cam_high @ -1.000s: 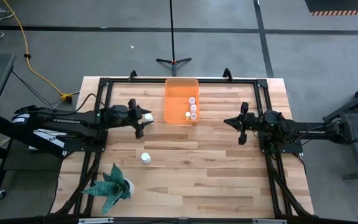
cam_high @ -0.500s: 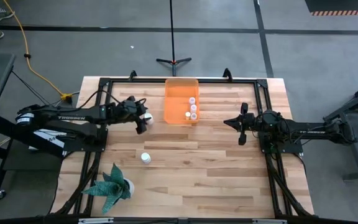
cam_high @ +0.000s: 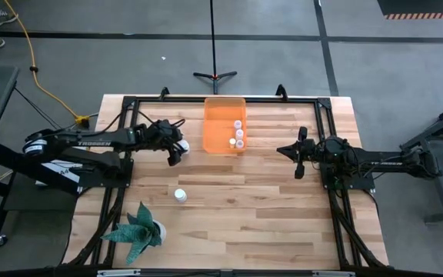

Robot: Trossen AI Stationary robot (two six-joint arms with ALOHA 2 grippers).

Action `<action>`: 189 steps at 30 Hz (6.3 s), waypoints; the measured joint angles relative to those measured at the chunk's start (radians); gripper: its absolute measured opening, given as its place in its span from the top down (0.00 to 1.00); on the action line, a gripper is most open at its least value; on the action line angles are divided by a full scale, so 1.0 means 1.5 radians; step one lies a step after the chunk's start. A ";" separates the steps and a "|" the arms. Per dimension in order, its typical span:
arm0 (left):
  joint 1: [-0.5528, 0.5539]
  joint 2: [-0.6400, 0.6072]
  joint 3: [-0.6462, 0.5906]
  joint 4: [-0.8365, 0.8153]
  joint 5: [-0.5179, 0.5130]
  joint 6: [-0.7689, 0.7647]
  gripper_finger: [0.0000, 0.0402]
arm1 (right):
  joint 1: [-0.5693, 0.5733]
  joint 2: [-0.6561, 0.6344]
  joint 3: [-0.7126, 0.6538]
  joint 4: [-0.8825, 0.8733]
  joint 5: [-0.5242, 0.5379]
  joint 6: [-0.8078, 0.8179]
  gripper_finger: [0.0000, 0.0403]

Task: Pick and place pill bottles into a basket
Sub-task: Put the top white pill bottle into the orange bin, then put the white pill bottle into the orange bin

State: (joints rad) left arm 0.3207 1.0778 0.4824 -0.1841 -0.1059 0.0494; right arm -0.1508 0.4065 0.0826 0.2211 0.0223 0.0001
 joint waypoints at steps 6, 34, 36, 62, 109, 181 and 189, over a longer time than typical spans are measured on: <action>0.000 0.043 0.000 0.005 -0.007 -0.001 0.08 | 0.000 0.000 0.000 0.000 0.000 -0.003 1.00; 0.000 0.112 0.000 0.097 -0.013 0.040 0.44 | 0.000 0.000 0.000 -0.007 0.001 -0.006 0.99; 0.000 0.112 0.012 0.098 -0.013 0.048 0.41 | 0.000 0.000 0.000 -0.009 0.001 -0.006 0.99; 0.000 0.239 0.134 0.250 0.070 0.105 0.44 | 0.000 0.000 0.000 -0.016 0.001 -0.006 1.00; -0.047 0.169 0.227 -0.040 0.243 0.077 0.34 | 0.000 0.000 0.000 -0.026 0.001 0.001 1.00; -0.415 0.241 0.228 -0.401 0.131 -0.887 0.34 | 0.000 0.000 0.000 -0.045 0.000 0.000 0.99; -0.415 0.241 0.184 -0.372 0.129 -0.919 0.34 | 0.000 0.000 0.000 -0.047 0.001 -0.005 1.00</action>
State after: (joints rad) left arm -0.3012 1.4387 0.7578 -0.7416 0.0875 -1.3298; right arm -0.1507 0.4065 0.0826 0.1509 0.0231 -0.0076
